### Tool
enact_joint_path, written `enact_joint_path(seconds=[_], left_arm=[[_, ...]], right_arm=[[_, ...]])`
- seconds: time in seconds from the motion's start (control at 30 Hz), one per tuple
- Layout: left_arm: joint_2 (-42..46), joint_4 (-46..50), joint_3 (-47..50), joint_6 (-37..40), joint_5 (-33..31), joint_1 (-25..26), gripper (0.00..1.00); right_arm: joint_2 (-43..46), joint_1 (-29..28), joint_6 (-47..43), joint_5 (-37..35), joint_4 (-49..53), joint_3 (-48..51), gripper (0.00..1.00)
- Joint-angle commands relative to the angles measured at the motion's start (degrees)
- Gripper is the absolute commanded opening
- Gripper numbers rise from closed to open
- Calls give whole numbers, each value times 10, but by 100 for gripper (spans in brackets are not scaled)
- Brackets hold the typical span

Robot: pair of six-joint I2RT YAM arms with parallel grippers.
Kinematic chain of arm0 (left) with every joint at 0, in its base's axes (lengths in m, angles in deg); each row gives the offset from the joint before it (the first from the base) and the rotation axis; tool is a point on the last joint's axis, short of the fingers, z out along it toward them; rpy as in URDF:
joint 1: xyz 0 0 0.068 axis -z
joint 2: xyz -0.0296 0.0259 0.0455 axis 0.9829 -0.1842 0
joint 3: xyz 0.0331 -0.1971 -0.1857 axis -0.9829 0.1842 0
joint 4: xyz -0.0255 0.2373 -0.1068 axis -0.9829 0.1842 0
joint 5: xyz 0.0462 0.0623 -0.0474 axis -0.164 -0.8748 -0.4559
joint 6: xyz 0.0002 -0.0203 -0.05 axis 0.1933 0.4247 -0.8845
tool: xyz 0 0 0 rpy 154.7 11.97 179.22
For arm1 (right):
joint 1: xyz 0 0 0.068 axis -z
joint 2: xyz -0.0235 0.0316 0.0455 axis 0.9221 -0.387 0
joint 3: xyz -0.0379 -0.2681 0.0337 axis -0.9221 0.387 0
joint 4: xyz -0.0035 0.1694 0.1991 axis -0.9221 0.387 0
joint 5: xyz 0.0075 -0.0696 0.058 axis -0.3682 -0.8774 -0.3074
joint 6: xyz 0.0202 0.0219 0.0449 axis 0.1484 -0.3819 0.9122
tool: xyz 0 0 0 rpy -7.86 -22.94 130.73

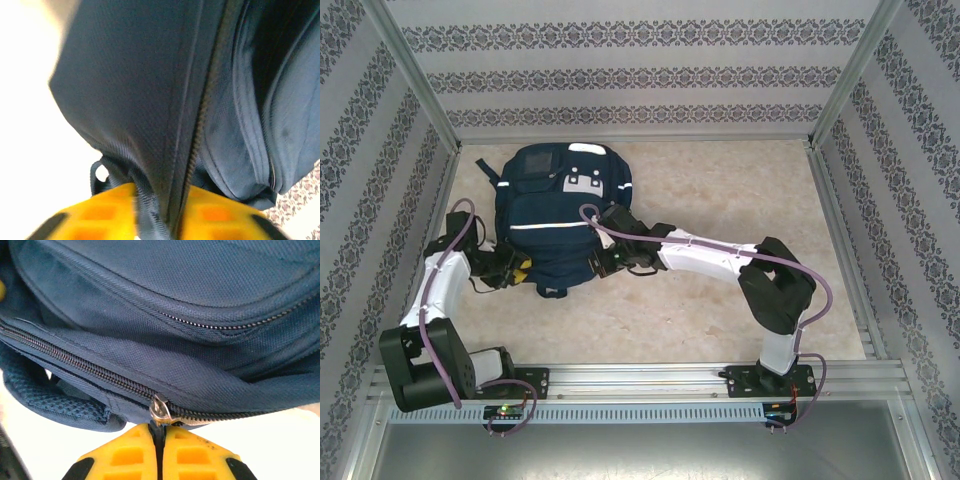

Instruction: Pack books, pencil case, and school supplies into a backpack

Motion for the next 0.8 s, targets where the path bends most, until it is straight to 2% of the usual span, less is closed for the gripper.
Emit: enact_joint_path(seconds=[0.0, 0.1, 0.27, 0.4, 0.5, 0.77], left_arm=[[44, 16, -19, 6, -32, -19, 46], [97, 14, 4, -54, -29, 29, 51], [131, -41, 66, -187, -20, 158, 51], [146, -83, 77, -257, -73, 241, 53], [139, -71, 71, -268, -111, 264, 54], [132, -89, 85, -276, -162, 266, 57]], right_arm=[[-7, 14, 1, -95, 96, -22, 0], [-17, -19, 18, -80, 87, -41, 0], [-32, -65, 42, -62, 78, -72, 0], [-47, -89, 52, -47, 72, -100, 0], [-57, -103, 55, -37, 70, -121, 0], [-72, -138, 56, -24, 61, -135, 0]])
